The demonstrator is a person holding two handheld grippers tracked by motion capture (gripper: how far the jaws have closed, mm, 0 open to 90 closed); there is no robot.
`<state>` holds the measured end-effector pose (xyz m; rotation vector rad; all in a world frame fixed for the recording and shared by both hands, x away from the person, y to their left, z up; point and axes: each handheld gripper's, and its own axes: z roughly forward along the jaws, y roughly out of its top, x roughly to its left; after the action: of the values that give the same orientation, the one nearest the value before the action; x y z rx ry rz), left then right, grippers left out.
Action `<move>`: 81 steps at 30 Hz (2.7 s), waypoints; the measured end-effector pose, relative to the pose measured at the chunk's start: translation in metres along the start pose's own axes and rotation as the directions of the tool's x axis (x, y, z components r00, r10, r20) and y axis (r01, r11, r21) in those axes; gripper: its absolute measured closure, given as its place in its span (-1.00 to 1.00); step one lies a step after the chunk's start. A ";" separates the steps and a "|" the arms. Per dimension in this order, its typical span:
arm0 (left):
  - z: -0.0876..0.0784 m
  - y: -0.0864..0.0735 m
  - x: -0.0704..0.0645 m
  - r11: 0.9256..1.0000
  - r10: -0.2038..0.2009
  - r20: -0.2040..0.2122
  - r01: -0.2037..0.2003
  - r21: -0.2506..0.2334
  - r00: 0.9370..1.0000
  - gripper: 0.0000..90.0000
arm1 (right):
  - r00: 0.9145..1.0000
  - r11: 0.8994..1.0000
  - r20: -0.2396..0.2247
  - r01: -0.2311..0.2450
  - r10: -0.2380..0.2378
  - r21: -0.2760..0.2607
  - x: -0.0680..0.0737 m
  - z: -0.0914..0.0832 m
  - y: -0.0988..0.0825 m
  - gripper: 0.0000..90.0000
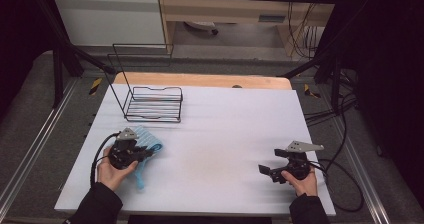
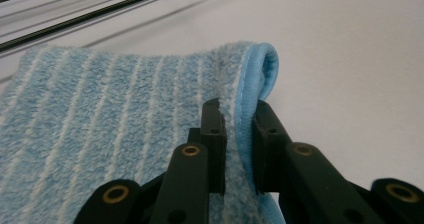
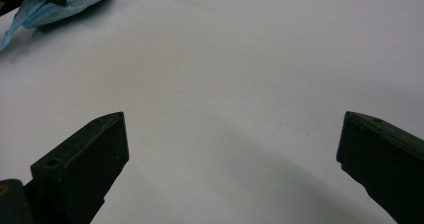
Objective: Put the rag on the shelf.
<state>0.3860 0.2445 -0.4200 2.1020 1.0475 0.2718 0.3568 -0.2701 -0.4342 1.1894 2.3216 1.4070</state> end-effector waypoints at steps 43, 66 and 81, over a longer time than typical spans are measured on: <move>0.017 0.002 -0.082 0.984 0.175 0.177 -0.176 -0.010 0.968 0.05 | 1.000 1.000 -0.001 -0.010 0.010 0.013 0.002 0.003 0.000 -0.97; -0.021 -0.008 -0.016 0.996 0.058 -0.004 -0.058 -0.071 0.998 -0.83 | 0.999 0.999 -0.026 0.034 -0.033 0.043 0.036 0.044 0.030 -0.97; -0.029 -0.023 0.010 0.996 0.006 -0.015 -0.007 -0.092 1.000 -0.85 | 0.995 0.995 -0.058 0.084 -0.081 0.046 0.071 0.090 0.065 -0.96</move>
<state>0.3640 0.2764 -0.4177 2.0242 1.0176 0.3325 0.3912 -0.1451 -0.4126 1.0659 2.4262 1.3816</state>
